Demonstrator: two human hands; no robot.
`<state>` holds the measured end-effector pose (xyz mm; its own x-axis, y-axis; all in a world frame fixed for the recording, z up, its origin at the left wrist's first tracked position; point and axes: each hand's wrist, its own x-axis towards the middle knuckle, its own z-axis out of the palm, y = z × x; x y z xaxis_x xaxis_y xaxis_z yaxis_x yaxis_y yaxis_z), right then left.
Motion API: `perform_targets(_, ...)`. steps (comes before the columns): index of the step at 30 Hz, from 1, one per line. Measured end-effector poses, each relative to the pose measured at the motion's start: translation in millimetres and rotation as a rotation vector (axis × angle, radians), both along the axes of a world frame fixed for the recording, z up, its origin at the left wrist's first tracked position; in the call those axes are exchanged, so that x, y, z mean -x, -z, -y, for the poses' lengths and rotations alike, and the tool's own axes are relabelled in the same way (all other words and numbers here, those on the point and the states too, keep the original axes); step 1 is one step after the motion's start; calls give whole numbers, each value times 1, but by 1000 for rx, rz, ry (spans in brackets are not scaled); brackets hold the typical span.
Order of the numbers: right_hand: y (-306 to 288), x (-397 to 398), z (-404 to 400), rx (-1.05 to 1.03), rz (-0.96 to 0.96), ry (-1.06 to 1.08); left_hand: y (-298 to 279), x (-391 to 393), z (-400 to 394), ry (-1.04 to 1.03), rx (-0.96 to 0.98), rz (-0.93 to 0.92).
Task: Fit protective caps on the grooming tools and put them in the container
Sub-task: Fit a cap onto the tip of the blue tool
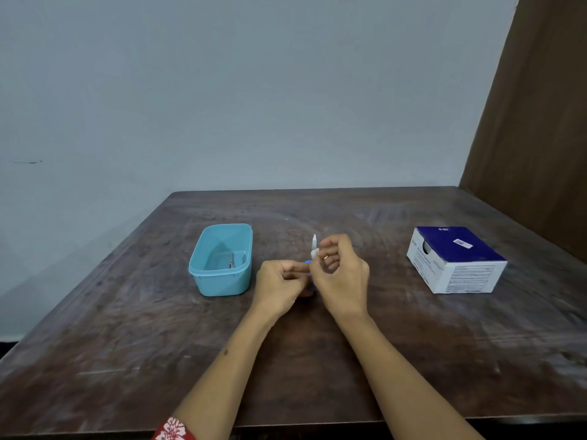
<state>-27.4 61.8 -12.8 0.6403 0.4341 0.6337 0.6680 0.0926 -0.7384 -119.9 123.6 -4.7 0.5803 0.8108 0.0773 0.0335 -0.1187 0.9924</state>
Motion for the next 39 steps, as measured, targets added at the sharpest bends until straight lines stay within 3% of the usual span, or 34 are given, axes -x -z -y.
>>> perform_targets(5, -2, -2, -1, -89, -58, 36, -1, -1, 4, 72, 39, -6)
perform_targets(11, 3, 0, -3, -20, 47, -48, -4, 2, 3, -12, -3, 60)
perform_targets(18, 0, -3, -3, -70, 142, 33, -4, 2, 1, 50, 20, 23)
perform_targets(24, 1, 2, -1, 42, 174, 6, -4, 3, 1, 0, -28, 28)
perform_targets(31, -2, -3, -3, -102, 104, 103, -3, 2, 3, 150, 20, -22)
perform_targets(39, 2, 0, -3, -25, 88, 29, -2, 3, 0, 94, 23, 32)
